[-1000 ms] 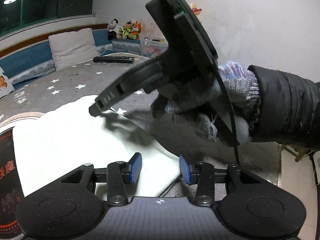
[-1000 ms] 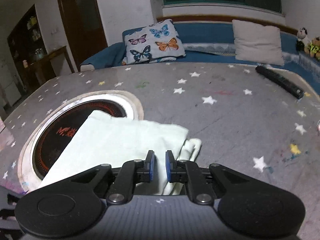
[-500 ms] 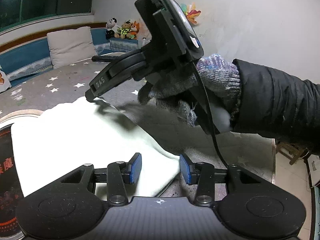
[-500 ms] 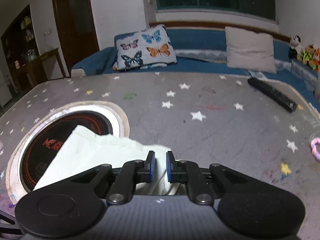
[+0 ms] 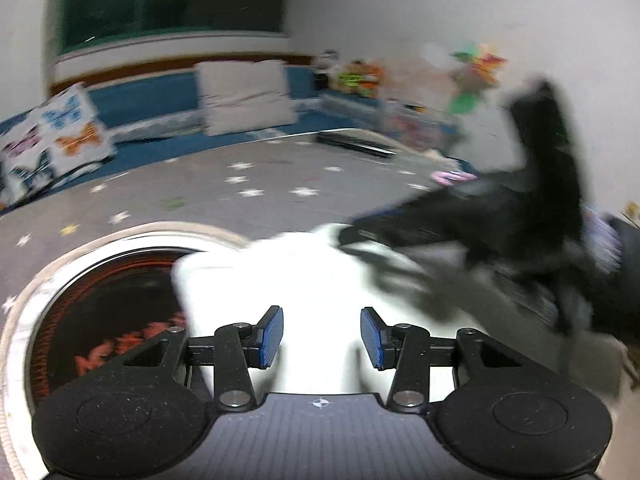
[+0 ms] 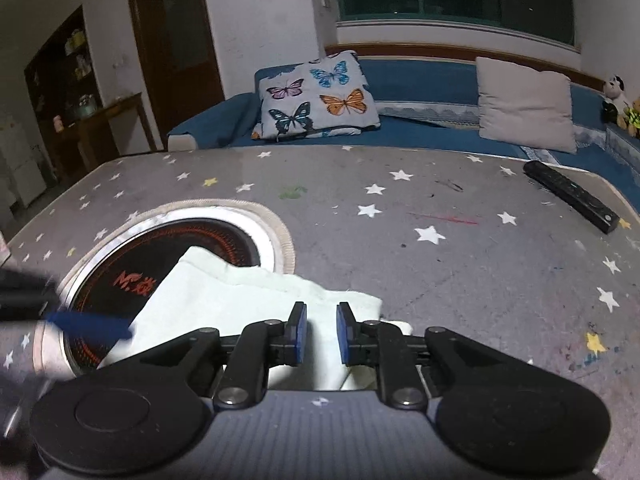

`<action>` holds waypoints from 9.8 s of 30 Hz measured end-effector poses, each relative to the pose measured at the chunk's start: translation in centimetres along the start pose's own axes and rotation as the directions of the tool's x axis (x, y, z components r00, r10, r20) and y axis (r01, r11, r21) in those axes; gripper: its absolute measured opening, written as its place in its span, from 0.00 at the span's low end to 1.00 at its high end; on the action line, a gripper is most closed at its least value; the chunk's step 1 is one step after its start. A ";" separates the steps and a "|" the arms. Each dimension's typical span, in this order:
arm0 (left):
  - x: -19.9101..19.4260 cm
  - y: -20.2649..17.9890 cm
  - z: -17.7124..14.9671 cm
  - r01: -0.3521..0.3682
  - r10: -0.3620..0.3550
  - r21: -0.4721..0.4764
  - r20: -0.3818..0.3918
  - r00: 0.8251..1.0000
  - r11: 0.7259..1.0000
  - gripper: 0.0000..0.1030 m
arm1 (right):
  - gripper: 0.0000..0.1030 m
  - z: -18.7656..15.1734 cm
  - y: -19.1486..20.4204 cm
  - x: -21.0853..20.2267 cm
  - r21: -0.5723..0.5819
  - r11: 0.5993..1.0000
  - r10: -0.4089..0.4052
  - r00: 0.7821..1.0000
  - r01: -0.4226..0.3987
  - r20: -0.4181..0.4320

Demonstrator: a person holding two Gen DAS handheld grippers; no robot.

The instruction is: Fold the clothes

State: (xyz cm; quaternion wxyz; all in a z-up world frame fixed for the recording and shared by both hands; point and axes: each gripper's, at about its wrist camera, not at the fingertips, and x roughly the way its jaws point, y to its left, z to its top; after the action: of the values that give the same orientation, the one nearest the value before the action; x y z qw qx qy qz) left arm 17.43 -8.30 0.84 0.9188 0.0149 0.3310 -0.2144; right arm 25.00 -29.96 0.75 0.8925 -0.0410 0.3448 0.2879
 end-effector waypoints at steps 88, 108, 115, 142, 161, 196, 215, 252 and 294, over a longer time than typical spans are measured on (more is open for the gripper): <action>-7.4 -2.5 -10.1 -0.035 0.044 0.229 -0.033 0.998 0.973 0.32 | 0.29 -10.9 5.5 -11.7 -0.016 0.999 -0.029 0.998 0.029 -0.053; -8.9 -2.2 -10.0 -0.097 0.099 0.269 0.005 0.995 0.958 0.08 | 0.17 -10.6 5.3 -13.7 0.026 1.000 -0.012 1.000 0.012 -0.008; -8.7 -2.0 -7.7 -0.064 0.057 0.187 0.046 0.997 0.980 0.10 | 0.17 -8.0 6.0 -12.6 -0.009 1.000 0.002 0.999 -0.001 0.053; -2.2 2.2 -3.4 -0.146 0.145 -0.071 -0.021 0.989 0.987 0.45 | 0.53 -6.8 1.3 -5.7 0.291 0.953 -0.105 0.992 0.083 0.062; 0.3 3.9 -2.7 -0.144 0.130 -0.195 -0.079 0.988 0.970 0.55 | 0.55 -7.2 0.7 -3.7 0.399 0.916 -0.062 0.997 0.037 0.051; 1.2 1.2 -1.3 -0.117 0.108 -0.135 -0.076 0.991 0.984 0.06 | 0.14 -7.8 0.1 -6.2 0.453 0.891 -0.037 0.991 -0.025 0.129; 6.6 -5.0 7.4 -0.067 0.067 -0.039 0.003 0.998 0.997 0.05 | 0.13 -2.5 -6.5 -9.5 0.383 0.916 -0.202 0.962 0.119 0.184; 12.2 -7.8 7.5 -0.079 0.079 0.000 -0.100 0.992 0.997 0.81 | 0.61 -4.1 -12.6 -7.4 0.403 0.883 -0.290 0.955 0.239 0.068; 2.5 -9.3 -1.0 -0.045 0.047 0.064 -0.032 0.998 0.997 1.00 | 1.00 -10.7 -2.0 -12.6 0.379 0.879 -0.346 0.934 0.288 0.092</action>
State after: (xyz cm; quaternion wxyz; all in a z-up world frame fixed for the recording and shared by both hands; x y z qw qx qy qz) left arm 14.83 -17.54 -0.39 0.9170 0.0551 0.3388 -0.2034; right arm 12.23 -40.67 0.45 0.9441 0.0894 0.3090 0.0720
